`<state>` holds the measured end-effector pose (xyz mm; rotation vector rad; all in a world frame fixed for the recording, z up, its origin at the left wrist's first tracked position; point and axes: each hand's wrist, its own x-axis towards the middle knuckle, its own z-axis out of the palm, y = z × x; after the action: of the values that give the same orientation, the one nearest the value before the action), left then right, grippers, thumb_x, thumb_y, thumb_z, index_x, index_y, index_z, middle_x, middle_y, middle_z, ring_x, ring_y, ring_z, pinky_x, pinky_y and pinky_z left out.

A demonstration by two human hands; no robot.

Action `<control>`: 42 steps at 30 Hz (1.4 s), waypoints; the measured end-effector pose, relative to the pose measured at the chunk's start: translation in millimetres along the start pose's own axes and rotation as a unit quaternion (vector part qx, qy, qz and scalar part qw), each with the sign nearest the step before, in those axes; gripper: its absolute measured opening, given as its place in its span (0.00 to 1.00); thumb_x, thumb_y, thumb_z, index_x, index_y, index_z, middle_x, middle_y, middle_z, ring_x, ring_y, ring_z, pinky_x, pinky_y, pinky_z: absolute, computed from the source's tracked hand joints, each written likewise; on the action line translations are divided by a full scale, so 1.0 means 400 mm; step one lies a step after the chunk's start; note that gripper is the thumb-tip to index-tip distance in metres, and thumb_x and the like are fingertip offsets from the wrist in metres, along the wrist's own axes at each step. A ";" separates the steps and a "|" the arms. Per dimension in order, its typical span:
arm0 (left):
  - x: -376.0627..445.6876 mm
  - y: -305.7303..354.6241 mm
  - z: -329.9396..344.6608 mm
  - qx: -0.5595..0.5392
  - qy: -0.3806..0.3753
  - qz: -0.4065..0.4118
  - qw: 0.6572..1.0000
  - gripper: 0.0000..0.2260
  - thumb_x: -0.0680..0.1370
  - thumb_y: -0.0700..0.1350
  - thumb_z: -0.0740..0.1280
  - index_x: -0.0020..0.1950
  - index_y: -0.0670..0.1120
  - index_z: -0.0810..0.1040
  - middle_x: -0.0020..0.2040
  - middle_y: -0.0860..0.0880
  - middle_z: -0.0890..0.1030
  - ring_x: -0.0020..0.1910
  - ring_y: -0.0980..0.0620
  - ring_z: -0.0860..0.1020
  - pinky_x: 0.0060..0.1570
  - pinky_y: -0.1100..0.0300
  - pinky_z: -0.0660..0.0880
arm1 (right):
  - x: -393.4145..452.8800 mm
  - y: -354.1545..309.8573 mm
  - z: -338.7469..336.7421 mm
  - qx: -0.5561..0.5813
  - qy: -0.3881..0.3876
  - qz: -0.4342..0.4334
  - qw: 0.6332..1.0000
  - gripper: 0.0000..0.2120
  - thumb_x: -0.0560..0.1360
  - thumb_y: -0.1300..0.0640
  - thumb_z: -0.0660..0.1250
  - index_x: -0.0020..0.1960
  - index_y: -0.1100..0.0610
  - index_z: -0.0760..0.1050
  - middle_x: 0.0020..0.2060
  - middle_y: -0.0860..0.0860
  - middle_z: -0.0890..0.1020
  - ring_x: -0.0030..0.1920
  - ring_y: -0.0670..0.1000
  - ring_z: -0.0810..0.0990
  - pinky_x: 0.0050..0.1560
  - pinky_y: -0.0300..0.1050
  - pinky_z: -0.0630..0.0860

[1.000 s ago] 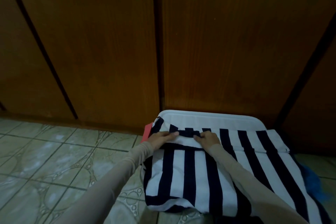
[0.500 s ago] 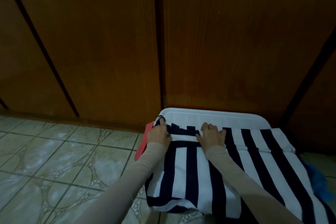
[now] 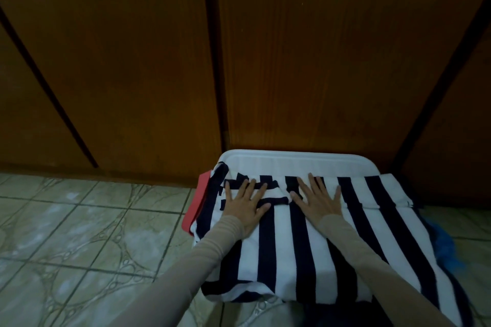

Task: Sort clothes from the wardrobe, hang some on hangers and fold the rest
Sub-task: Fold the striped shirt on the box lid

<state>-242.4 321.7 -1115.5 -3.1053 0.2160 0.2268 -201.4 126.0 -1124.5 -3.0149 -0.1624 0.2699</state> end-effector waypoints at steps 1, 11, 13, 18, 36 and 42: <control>-0.002 -0.003 0.000 0.003 -0.001 0.003 1.000 0.25 0.81 0.59 0.41 0.76 0.56 0.38 0.77 0.49 0.40 0.76 0.50 0.38 0.66 0.40 0.29 | -0.004 0.014 0.000 -0.005 0.000 0.006 1.000 0.30 0.78 0.35 0.39 0.75 0.43 0.37 0.76 0.48 0.37 0.75 0.48 0.37 0.71 0.63 0.34; -0.015 -0.001 -0.006 0.057 0.000 0.005 0.998 0.25 0.81 0.58 0.39 0.76 0.54 0.35 0.77 0.48 0.38 0.76 0.50 0.38 0.68 0.38 0.32 | -0.065 0.179 -0.016 -0.014 0.006 0.111 0.994 0.30 0.78 0.35 0.40 0.75 0.45 0.36 0.76 0.50 0.38 0.76 0.51 0.37 0.72 0.60 0.35; -0.020 0.014 -0.013 0.102 0.023 0.015 0.994 0.25 0.82 0.56 0.39 0.76 0.50 0.37 0.77 0.46 0.39 0.76 0.49 0.38 0.69 0.39 0.33 | -0.081 0.207 -0.021 -0.018 0.009 0.125 0.992 0.31 0.78 0.36 0.40 0.76 0.46 0.35 0.76 0.52 0.38 0.76 0.51 0.37 0.73 0.59 0.33; -0.034 0.055 0.009 -0.009 0.017 0.005 1.000 0.24 0.83 0.55 0.41 0.77 0.50 0.37 0.77 0.48 0.39 0.76 0.50 0.39 0.72 0.44 0.37 | -0.114 0.193 -0.015 -0.051 0.000 0.049 0.998 0.29 0.80 0.39 0.39 0.75 0.46 0.34 0.75 0.50 0.36 0.75 0.49 0.36 0.69 0.65 0.33; 0.130 0.015 0.021 -0.065 0.044 0.006 0.997 0.41 0.63 0.67 0.26 0.75 0.57 0.37 0.77 0.52 0.38 0.76 0.54 0.38 0.71 0.47 0.34 | 0.040 0.214 -0.018 -0.047 0.013 0.040 0.998 0.29 0.79 0.37 0.40 0.75 0.45 0.33 0.75 0.50 0.35 0.75 0.50 0.36 0.70 0.63 0.34; 0.177 0.003 0.020 -0.074 0.049 0.007 0.996 0.50 0.55 0.73 0.19 0.75 0.57 0.36 0.77 0.53 0.39 0.75 0.55 0.38 0.71 0.48 0.33 | 0.083 0.220 -0.017 -0.037 0.026 0.036 0.998 0.30 0.79 0.37 0.40 0.75 0.45 0.34 0.75 0.50 0.35 0.75 0.50 0.36 0.70 0.63 0.33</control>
<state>-174.5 311.2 -1133.9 -3.2666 0.2346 0.0943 -159.0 42.1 -1134.0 -3.1010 -0.0595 0.1949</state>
